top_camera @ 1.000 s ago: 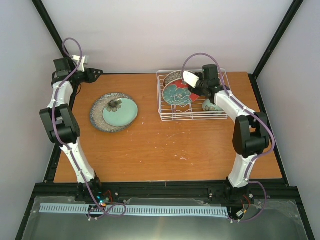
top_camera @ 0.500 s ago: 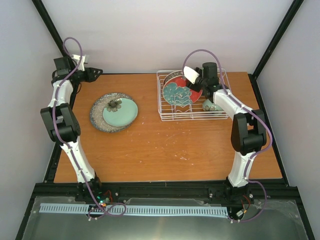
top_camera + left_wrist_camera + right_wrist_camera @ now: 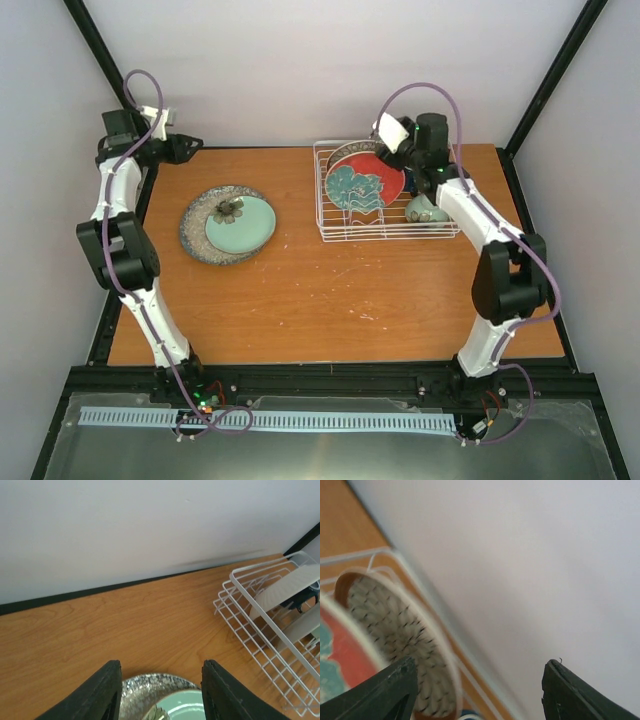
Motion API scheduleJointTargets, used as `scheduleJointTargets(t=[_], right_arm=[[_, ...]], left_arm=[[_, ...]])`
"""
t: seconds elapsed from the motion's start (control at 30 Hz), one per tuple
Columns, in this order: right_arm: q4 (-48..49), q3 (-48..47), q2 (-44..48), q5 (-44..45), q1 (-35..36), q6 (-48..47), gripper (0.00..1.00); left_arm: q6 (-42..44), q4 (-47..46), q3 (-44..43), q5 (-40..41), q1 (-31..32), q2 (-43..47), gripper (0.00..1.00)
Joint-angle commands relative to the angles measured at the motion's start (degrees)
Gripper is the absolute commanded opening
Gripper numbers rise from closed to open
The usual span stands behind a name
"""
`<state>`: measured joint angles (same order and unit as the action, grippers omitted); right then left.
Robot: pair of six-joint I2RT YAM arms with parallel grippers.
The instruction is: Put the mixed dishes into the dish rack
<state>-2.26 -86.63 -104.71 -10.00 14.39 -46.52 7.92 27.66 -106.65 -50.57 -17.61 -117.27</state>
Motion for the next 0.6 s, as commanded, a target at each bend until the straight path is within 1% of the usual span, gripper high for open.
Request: scheduleJointTargets(t=[0.0,0.03,0.13,0.23,0.3,0.37,0.4,0.47,0.57], right_arm=[[7.65,0.34,10.12,0.15,-0.42,6.60,0.68],[8.53,1.03,11.92,0.52,-0.40,7.76,0.69],[8.46,2.27,17.16,0.16,-0.34,12.31,0.70],[7.79,4.21,22.29,-3.35,-0.37,19.34,0.71],[7.56,5.79,26.16,-6.52,-0.39,24.66,0.72],[6.69,6.95,28.28,-8.64,0.11,28.76,0.74],[6.36,7.36,28.98,-8.68,1.39,28.95,0.74],[5.28,7.05,29.47,-8.27,3.03,30.32,0.74],[3.75,6.43,29.70,-9.50,4.75,32.92,0.75]], left_arm=[[6.73,13.45,-3.93,2.03,-0.37,2.49,0.45],[7.52,16.25,-4.37,2.05,-0.74,2.29,0.45],[7.78,20.73,-2.95,2.30,-2.34,1.60,0.44],[7.92,23.72,-0.67,5.87,-3.46,0.35,0.43],[8.61,26.43,0.61,9.72,-3.60,-0.90,0.43],[9.54,30.37,1.03,11.74,-3.69,-2.88,0.42],[9.83,31.64,1.05,12.59,-3.66,-3.92,0.41],[9.10,32.76,1.17,15.21,-3.63,-5.85,0.41],[8.37,33.65,2.08,16.67,-3.62,-8.21,0.39]])
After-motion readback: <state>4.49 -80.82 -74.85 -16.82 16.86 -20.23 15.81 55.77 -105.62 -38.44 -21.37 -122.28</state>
